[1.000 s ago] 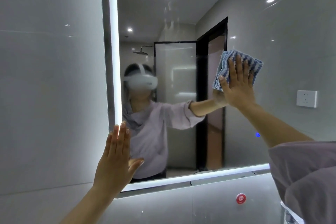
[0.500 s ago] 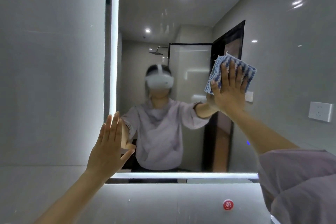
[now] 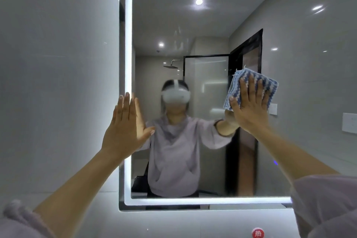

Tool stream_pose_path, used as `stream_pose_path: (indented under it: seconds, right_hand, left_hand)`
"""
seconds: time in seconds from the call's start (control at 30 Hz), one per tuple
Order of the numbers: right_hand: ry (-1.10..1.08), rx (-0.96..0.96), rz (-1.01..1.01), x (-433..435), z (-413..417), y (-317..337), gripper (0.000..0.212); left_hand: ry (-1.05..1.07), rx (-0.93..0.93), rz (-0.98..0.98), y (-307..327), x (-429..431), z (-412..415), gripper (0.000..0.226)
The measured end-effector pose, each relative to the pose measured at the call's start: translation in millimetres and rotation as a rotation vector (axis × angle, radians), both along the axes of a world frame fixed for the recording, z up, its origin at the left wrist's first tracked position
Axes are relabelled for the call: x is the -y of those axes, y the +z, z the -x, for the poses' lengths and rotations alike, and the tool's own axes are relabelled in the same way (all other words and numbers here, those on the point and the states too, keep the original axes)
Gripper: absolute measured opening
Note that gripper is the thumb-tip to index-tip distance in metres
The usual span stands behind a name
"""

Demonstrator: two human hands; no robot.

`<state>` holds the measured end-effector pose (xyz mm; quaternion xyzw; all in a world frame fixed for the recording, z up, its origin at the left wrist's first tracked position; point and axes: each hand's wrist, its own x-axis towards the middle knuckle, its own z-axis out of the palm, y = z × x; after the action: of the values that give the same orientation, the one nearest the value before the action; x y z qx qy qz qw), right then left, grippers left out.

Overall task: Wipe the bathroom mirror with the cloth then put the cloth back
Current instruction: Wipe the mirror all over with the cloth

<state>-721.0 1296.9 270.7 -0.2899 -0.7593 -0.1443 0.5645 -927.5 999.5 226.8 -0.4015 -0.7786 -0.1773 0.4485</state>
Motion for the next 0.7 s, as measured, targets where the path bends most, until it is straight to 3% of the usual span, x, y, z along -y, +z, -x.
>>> stream_pose_path:
  seconds: [0.27,0.7]
  right_hand:
    - [-0.041,-0.073,0.03,9,13,2,0.071]
    - [0.003,0.086,-0.199,80,85,48,0.072]
  left_hand:
    - [-0.081,0.097,-0.045,13,-21,12,0.115]
    - [-0.136,0.04,-0.102,2,-28,24,0.115]
